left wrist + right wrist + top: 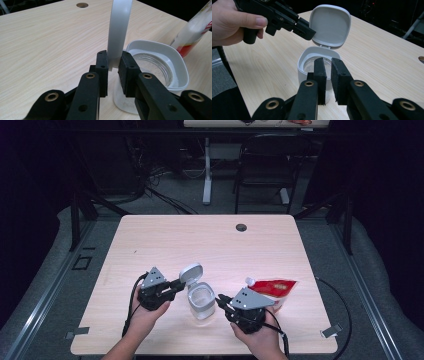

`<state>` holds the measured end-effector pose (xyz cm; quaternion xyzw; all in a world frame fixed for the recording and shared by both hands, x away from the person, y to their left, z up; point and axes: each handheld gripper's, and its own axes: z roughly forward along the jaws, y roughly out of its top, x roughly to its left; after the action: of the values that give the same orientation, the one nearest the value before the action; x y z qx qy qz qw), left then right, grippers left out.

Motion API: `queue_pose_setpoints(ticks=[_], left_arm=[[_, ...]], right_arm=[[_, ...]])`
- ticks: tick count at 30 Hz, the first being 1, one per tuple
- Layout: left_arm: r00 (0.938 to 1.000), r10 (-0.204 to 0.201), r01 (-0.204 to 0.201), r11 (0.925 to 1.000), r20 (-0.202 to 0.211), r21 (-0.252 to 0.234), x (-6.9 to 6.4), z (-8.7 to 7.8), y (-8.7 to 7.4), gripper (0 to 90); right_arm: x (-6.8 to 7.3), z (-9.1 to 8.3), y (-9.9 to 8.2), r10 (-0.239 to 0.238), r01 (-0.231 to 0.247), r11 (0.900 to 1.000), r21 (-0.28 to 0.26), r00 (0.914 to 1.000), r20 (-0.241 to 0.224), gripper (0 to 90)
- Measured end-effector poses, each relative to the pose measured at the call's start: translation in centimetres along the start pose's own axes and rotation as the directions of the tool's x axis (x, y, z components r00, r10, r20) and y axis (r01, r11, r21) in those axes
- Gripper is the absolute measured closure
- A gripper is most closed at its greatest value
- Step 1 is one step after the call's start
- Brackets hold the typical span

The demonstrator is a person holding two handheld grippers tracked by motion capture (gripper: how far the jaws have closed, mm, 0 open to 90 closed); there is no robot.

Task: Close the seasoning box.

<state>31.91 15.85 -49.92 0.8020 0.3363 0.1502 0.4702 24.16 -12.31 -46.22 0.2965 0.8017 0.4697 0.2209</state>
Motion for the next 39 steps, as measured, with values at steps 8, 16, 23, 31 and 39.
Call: queue_pose_setpoints(ticks=[8, 16, 23, 31, 39], left_arm=[[0.9999, 0.016, -0.017, 0.9998, 0.004, 0.011, 0.5, 0.8, 0.8, 78.7], [0.9997, 0.02, -0.02, 0.9998, 0.017, 0.002, 0.8, 1.7, 1.3, 78.7], [0.9999, 0.003, -0.002, 0.9999, 0.017, -0.015, 0.9, 2.0, 1.3, 73.7], [1.0, -0.001, 0.001, 0.9999, 0.005, -0.014, 0.6, 0.8, 1.1, 70.7], [0.9997, -0.016, 0.015, 0.9997, -0.018, -0.019, 0.8, -0.8, 1.1, 63.7]], right_arm=[[-0.4, -0.3, -0.4, 0.013, -0.013, 0.9999, -0.003, 0.9999, 0.01, 82.3], [-0.5, -0.3, -0.7, 0.02, -0.02, 0.9998, -0.01, 0.9997, 0.012, 81.6], [-0.8, -0.5, -1.1, 0.025, -0.025, 0.9997, -0.008, 0.9997, 0.003, 78.6], [-1.1, -1.5, -1.4, 0.031, -0.031, 0.9993, -0.019, 0.9993, -0.021, 73.4], [-1.3, -3.2, -1.8, 0.028, -0.029, 0.9991, -0.032, 0.9993, -0.026, 71.4]])
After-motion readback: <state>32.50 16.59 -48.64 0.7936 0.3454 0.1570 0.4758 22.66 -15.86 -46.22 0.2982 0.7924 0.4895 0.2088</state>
